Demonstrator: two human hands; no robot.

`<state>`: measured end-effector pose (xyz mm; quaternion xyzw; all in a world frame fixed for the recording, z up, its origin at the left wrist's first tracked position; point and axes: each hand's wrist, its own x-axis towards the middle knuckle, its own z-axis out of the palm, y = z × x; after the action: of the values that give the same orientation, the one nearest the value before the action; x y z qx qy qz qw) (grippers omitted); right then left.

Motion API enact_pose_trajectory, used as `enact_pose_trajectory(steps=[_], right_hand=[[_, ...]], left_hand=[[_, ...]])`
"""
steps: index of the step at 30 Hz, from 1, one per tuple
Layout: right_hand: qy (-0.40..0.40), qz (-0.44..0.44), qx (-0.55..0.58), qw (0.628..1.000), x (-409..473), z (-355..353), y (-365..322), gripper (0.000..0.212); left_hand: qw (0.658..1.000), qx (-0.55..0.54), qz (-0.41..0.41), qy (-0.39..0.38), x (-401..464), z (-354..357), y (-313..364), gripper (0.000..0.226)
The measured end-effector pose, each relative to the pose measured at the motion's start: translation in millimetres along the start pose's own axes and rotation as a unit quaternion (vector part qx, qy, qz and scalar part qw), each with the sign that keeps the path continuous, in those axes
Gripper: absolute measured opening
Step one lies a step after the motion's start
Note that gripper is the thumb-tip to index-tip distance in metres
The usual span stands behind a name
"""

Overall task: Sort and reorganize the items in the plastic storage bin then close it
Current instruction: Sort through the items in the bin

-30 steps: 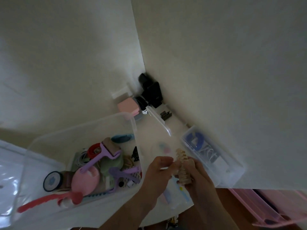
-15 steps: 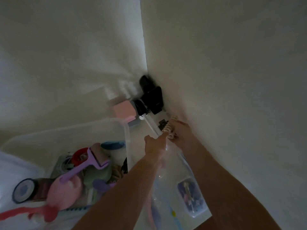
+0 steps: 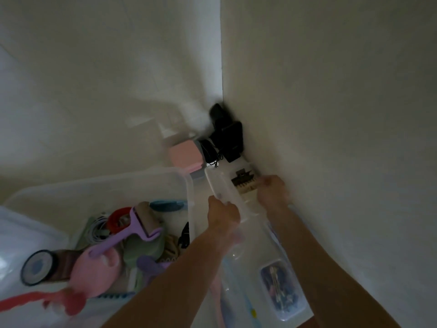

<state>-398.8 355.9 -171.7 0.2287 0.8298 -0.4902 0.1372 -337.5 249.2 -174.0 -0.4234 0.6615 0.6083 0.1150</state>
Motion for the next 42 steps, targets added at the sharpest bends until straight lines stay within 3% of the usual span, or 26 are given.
enact_pose_trajectory(steps=[1,4,8,11,14,16,19,22,26,28,31,33,35,37,39,40,42], right_hand=[[0.033,-0.047,-0.055,0.997,-4,-8,2,0.033],[0.072,-0.153,-0.084,0.982,-23,-39,9,0.033],[0.05,-0.183,-0.081,0.978,-41,-69,7,0.032],[0.005,-0.155,-0.073,0.985,-60,-90,-7,0.043],[-0.084,-0.074,0.08,0.99,-93,-103,-38,0.05],[-0.196,-0.066,0.191,0.96,-124,-102,-60,0.047],[-0.26,-0.108,0.228,0.932,-173,-76,-83,0.038],[-0.23,-0.14,0.205,0.941,-215,-28,-91,0.04],[-0.249,-0.141,0.206,0.936,-266,38,-83,0.04],[-0.281,-0.139,0.199,0.928,-291,67,-77,0.041],[-0.331,-0.128,0.183,0.917,-320,106,-64,0.051],[-0.293,-0.187,0.098,0.932,-333,125,-54,0.056],[-0.168,-0.303,-0.075,0.935,-342,137,-51,0.064],[-0.094,-0.428,-0.183,0.88,-347,153,-51,0.054],[-0.103,-0.508,-0.238,0.821,-352,172,-53,0.03],[-0.113,-0.524,-0.246,0.807,-354,179,-55,0.021],[-0.114,-0.53,-0.214,0.813,-351,184,-57,0.013]], left_hand=[[1.0,0.002,0.004,-0.004,-5,-4,2,0.04],[0.997,-0.073,0.003,-0.04,-31,-21,17,0.031],[0.983,-0.158,0.018,-0.089,-66,-57,42,0.031],[0.979,-0.165,0.037,-0.118,-94,-100,62,0.032],[0.97,-0.182,0.064,-0.151,-122,-151,78,0.035],[0.962,-0.191,0.092,-0.169,-135,-186,83,0.036],[0.952,-0.229,0.134,-0.153,-148,-241,77,0.038],[0.951,-0.244,0.171,-0.085,-151,-287,54,0.078],[0.956,-0.249,0.157,-0.017,-167,-325,10,0.068],[0.955,-0.263,0.131,-0.032,-166,-336,-16,0.076],[0.942,-0.334,0.03,-0.015,-161,-354,-44,0.084],[0.946,-0.324,0.007,0.007,-153,-366,-63,0.073],[0.951,-0.309,0.005,0.031,-147,-373,-80,0.054],[0.951,-0.306,0.001,0.042,-143,-380,-89,0.044],[0.947,-0.317,-0.002,0.052,-142,-385,-88,0.067],[0.948,-0.314,0.0,0.049,-140,-388,-90,0.082],[0.948,-0.317,0.008,0.034,-133,-394,-91,0.071]])
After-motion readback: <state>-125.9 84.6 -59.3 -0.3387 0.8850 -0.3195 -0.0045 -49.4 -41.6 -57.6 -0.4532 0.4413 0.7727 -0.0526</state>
